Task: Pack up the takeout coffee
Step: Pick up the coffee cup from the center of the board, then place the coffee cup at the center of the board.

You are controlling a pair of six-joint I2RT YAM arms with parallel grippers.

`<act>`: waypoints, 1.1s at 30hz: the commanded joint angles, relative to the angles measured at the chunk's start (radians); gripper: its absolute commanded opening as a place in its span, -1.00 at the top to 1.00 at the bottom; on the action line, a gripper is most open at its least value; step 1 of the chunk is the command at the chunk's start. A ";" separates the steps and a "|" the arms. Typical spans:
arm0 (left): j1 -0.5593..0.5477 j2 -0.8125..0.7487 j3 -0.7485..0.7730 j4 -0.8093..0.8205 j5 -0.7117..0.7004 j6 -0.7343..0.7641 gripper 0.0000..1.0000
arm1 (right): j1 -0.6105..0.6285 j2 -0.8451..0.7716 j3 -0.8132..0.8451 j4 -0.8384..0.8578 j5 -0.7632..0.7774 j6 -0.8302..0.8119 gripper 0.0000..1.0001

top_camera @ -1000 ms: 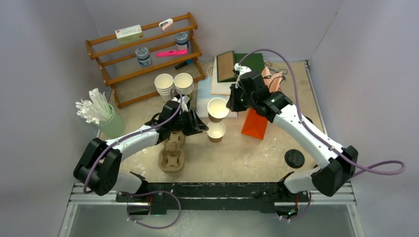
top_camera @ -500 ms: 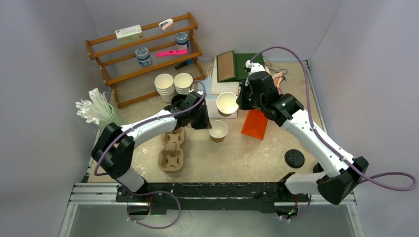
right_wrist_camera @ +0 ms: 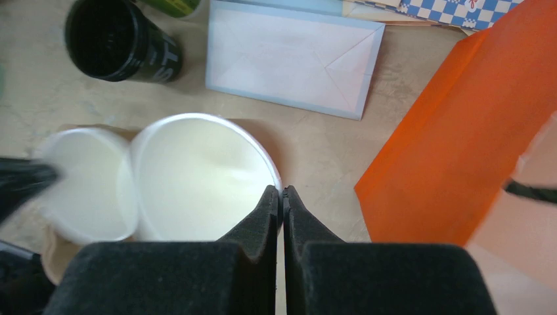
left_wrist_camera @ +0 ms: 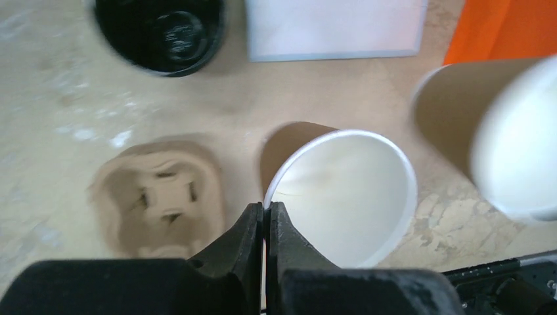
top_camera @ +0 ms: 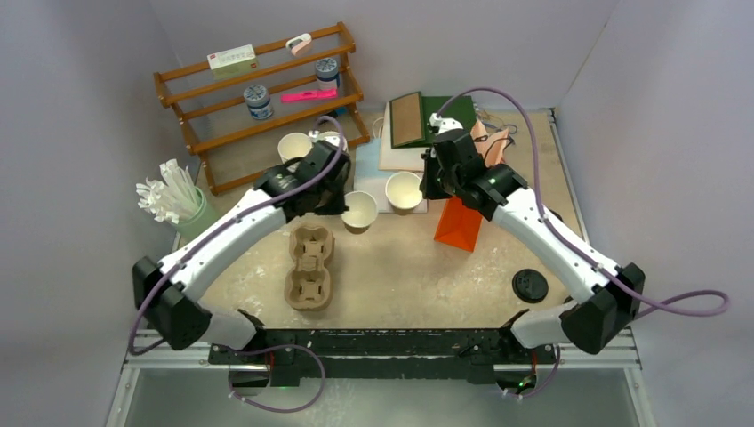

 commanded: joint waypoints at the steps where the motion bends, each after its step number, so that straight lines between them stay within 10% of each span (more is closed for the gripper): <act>1: 0.131 -0.166 -0.008 -0.241 -0.117 0.055 1.00 | 0.002 0.074 0.030 0.014 0.000 -0.046 1.00; 19: 0.722 -0.216 -0.186 0.010 0.039 0.151 1.00 | 0.056 0.145 -0.241 0.291 -0.280 -0.076 1.00; 33: 0.790 -0.150 -0.318 0.270 0.110 0.086 1.00 | 0.072 0.184 -0.315 0.374 -0.218 -0.104 0.93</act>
